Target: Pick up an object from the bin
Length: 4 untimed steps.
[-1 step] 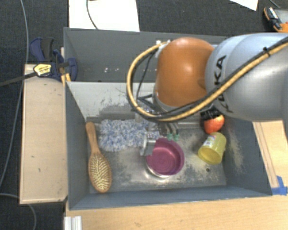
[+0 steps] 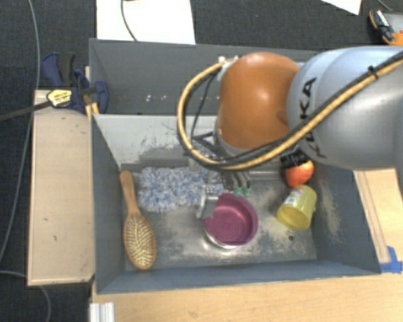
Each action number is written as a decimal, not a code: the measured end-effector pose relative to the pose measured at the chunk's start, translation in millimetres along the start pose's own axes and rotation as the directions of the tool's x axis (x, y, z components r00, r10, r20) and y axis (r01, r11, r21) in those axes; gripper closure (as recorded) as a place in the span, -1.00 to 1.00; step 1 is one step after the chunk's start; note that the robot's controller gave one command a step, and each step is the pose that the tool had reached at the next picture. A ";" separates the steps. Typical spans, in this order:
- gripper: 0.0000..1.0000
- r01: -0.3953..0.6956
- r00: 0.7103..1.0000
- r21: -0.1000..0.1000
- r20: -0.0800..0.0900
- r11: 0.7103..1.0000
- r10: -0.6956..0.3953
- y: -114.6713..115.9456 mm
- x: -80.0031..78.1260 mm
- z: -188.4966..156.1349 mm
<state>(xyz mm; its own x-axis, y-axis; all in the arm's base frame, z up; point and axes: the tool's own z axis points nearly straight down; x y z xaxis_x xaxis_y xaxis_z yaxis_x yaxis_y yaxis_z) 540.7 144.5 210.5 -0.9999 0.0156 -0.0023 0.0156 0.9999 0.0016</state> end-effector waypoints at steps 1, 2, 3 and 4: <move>-1.00 0.133 0.991 0.000 0.006 0.991 -0.133 0.9 -23.4 102.9; -1.00 0.121 0.993 -0.002 0.011 0.993 -0.121 -12.3 6.8 122.3; -1.00 0.149 0.989 -0.002 0.014 0.989 -0.149 0.9 -23.6 76.6; -1.00 0.130 0.991 -0.001 0.002 0.991 -0.130 -10.5 -2.5 98.0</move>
Offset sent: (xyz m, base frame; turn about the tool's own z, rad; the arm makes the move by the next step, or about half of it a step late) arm -0.0075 -0.0124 -0.1235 -0.1211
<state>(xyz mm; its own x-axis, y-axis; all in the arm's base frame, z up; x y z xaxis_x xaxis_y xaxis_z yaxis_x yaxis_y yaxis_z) 543.3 134.1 112.5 -0.9934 -0.1148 -0.0048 -0.1148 0.9934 0.0023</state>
